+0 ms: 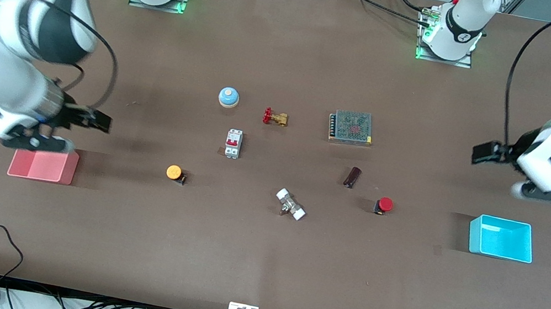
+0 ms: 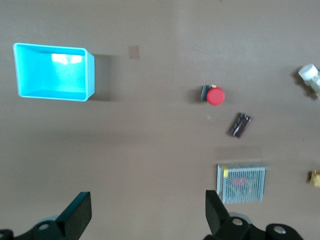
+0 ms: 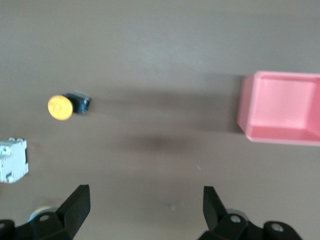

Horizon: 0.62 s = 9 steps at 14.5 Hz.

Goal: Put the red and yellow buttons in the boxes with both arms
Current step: 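Move the right gripper to the yellow button while the left gripper reaches the red button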

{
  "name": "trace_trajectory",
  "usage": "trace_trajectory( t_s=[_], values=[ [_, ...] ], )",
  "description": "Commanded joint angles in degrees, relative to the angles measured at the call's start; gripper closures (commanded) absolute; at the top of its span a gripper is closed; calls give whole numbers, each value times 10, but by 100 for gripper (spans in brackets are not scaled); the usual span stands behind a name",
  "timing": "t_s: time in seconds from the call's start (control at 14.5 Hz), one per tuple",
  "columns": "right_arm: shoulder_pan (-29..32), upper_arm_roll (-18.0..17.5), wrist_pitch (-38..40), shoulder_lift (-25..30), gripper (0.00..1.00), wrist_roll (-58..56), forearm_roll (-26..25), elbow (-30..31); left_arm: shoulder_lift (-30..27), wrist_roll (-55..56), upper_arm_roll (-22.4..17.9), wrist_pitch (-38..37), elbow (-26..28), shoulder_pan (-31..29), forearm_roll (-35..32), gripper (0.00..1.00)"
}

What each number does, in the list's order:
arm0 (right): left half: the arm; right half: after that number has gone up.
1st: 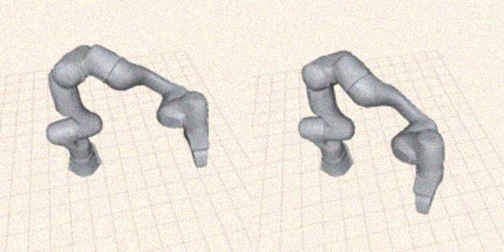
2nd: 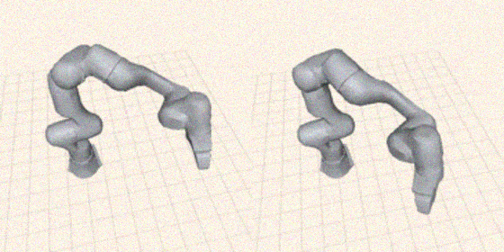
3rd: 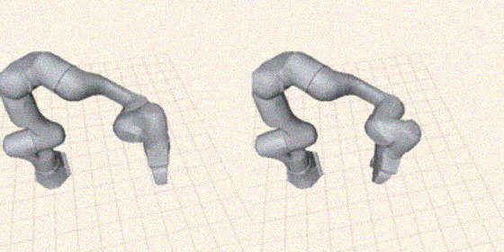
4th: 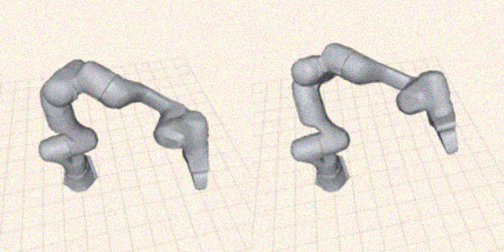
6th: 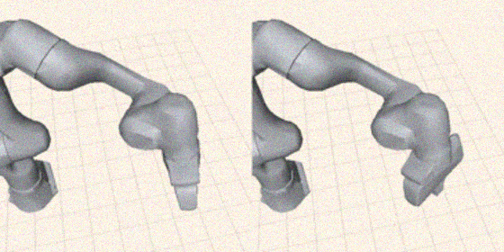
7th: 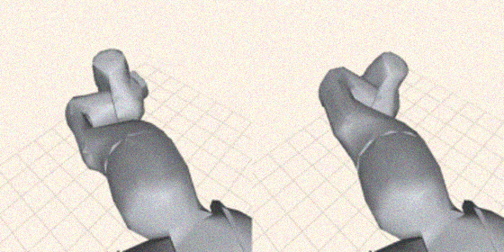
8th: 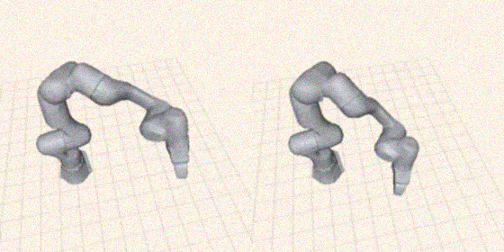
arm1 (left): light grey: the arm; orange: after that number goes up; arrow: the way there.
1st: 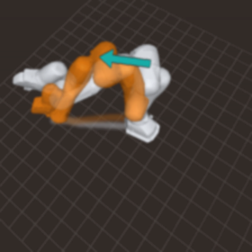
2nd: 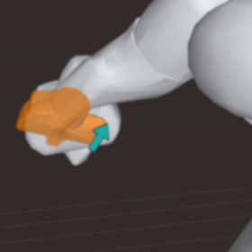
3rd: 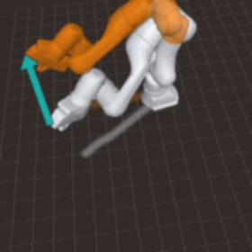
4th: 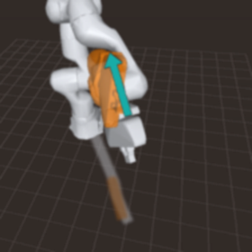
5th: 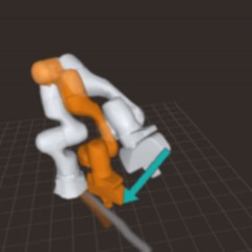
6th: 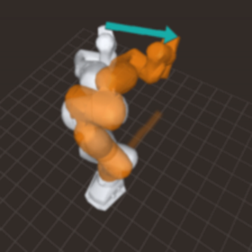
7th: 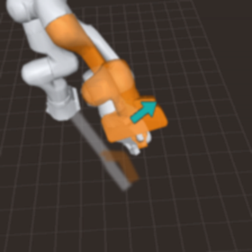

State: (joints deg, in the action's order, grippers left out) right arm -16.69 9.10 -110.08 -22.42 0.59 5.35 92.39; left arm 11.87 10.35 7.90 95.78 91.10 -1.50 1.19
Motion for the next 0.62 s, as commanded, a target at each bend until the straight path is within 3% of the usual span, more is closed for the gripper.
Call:
trace_trajectory(
  t_s=[0.0,0.55],
  values=[
    [-39,3,-42,-45,0,22,7,-12,52,49,1,47,0,23,10,0],
    [-90,3,-85,-126,0,99,7,-56,176,133,3,240,41,75,11,0]
  ],
)
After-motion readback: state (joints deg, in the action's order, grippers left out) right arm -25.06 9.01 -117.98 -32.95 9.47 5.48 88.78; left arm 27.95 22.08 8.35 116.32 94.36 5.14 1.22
